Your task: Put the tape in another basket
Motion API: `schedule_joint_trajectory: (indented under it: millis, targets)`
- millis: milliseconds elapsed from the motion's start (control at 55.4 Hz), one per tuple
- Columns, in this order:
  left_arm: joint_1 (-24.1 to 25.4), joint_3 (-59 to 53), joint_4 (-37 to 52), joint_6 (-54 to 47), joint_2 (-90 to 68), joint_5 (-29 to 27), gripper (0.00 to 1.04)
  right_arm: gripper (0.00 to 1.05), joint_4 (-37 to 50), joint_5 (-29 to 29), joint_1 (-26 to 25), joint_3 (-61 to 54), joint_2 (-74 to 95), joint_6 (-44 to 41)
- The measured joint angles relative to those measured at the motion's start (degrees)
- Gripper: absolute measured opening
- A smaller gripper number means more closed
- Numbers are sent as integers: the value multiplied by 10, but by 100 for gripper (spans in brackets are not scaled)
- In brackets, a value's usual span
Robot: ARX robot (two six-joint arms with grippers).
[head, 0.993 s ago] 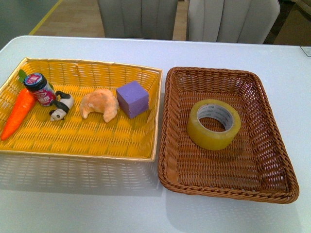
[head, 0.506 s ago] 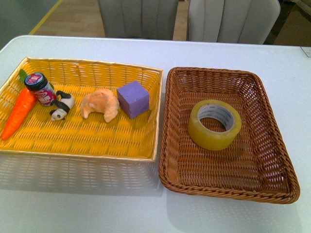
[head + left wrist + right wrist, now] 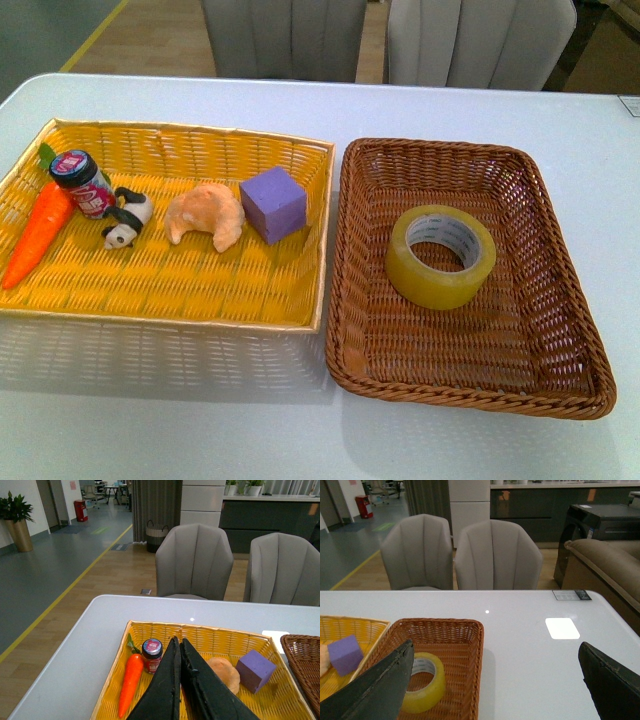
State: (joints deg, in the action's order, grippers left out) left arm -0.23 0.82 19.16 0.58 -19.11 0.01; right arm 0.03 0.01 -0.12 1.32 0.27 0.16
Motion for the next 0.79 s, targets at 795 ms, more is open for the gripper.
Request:
schedule_joint_trajectory:
  millis: [795]
  targets:
    - [0,0,-192,0,182,0,2,96,0,0,0,0,0,0]
